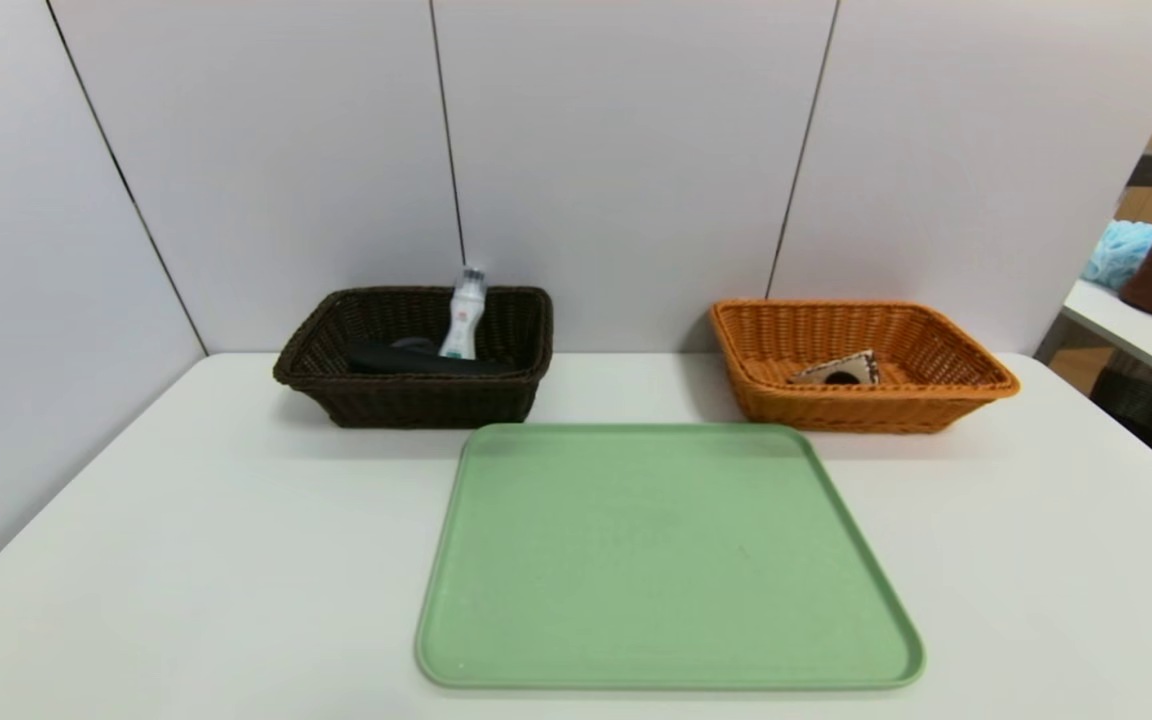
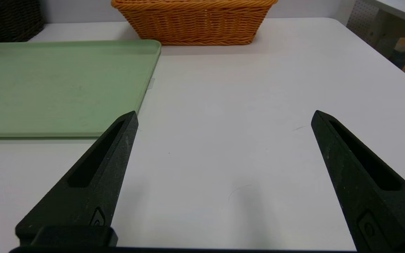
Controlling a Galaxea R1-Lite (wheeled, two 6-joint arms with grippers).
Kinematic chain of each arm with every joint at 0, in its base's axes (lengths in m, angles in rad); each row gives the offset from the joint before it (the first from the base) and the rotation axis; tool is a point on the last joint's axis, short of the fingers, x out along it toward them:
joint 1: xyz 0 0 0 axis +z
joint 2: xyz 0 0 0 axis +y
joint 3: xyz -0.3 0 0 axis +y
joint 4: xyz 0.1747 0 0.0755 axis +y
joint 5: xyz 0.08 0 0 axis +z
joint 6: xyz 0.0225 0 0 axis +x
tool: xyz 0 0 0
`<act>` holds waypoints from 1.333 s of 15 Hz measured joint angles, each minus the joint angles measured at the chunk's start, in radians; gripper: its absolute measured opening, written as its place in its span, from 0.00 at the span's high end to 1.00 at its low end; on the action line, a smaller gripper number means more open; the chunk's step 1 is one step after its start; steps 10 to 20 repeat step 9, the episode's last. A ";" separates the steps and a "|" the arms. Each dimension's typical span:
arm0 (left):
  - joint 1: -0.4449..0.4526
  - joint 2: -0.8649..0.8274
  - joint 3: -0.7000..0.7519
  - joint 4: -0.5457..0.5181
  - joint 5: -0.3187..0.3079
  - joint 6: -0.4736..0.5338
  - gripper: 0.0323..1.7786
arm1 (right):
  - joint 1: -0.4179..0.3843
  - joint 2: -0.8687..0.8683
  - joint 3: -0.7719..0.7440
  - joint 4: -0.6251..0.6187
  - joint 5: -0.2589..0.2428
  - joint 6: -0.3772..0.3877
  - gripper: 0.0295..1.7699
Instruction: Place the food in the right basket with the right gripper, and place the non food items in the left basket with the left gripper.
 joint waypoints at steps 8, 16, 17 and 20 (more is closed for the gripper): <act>0.000 0.000 0.000 0.000 0.000 0.000 0.05 | 0.000 0.000 0.000 0.000 0.000 -0.001 0.04; 0.000 0.000 0.000 0.000 0.000 0.000 0.05 | 0.000 0.000 0.000 0.000 0.001 -0.003 0.04; 0.000 0.000 0.000 0.000 0.000 0.000 0.05 | 0.000 0.000 0.000 0.000 0.001 -0.003 0.04; 0.000 0.000 0.000 0.000 0.000 0.000 0.05 | 0.000 0.000 0.000 0.000 0.001 -0.003 0.04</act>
